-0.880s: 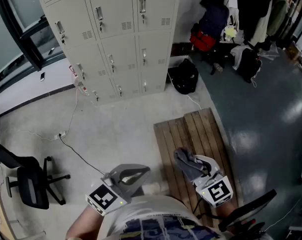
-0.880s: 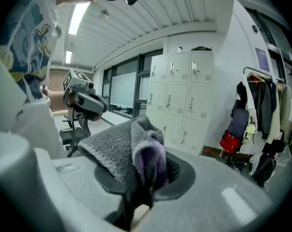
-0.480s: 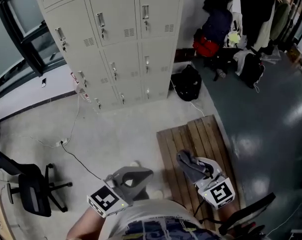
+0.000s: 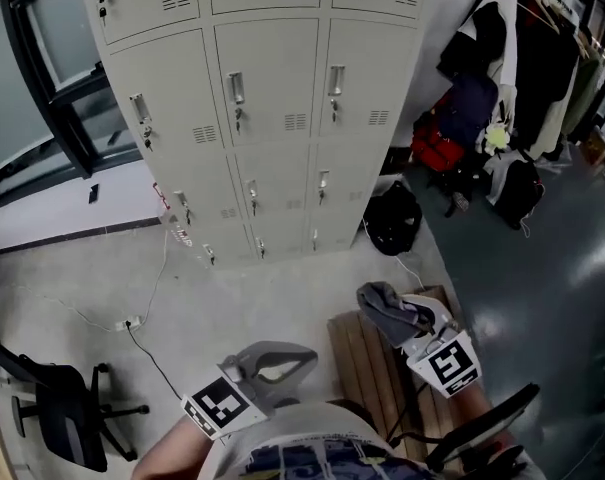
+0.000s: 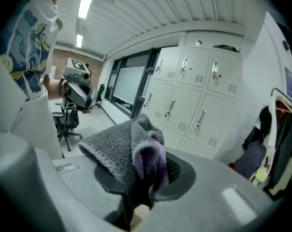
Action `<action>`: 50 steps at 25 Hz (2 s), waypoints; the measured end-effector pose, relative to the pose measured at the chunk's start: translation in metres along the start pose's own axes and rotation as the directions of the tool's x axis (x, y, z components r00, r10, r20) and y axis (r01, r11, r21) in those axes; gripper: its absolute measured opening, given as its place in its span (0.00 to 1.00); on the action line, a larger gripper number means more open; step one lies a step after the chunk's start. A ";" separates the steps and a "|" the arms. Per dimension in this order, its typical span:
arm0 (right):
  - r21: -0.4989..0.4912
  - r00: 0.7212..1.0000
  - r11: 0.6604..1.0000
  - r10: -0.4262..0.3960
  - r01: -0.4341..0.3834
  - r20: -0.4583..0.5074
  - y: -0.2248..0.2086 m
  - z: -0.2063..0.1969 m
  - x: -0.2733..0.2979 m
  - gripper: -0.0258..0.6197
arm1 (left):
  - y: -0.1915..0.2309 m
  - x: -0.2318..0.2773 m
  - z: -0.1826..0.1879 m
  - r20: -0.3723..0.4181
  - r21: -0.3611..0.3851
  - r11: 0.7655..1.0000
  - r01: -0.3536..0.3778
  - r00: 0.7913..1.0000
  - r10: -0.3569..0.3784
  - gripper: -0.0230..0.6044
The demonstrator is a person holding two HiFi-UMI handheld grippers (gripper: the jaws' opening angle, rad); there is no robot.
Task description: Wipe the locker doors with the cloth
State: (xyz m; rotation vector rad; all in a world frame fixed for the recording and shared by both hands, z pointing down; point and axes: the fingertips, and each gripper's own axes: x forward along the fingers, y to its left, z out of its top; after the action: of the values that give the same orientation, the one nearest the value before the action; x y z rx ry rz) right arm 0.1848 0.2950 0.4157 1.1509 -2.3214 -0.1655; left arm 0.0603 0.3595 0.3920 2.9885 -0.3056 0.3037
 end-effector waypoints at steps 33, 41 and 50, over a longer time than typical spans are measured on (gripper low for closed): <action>-0.827 0.979 0.525 -0.073 0.201 0.191 -0.400 0.309 0.354 0.18 | 0.350 0.110 0.094 0.075 -0.033 0.979 -0.201 0.976 0.203 0.04; -0.840 0.983 0.510 -0.088 0.183 0.161 -0.405 0.302 0.376 0.18 | 0.370 0.096 0.091 0.066 -0.033 0.985 -0.172 0.983 0.174 0.04; -0.835 0.997 0.545 -0.059 0.075 0.051 -0.383 0.249 0.402 0.18 | 0.378 0.094 0.088 0.050 -0.039 0.991 -0.126 0.991 0.128 0.04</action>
State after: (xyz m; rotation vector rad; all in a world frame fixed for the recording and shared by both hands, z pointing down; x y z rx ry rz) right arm 0.1278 -0.2860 0.2412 0.6978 -1.7810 -1.1905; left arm 0.0864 -0.0378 0.3639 2.9508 -0.5029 0.2300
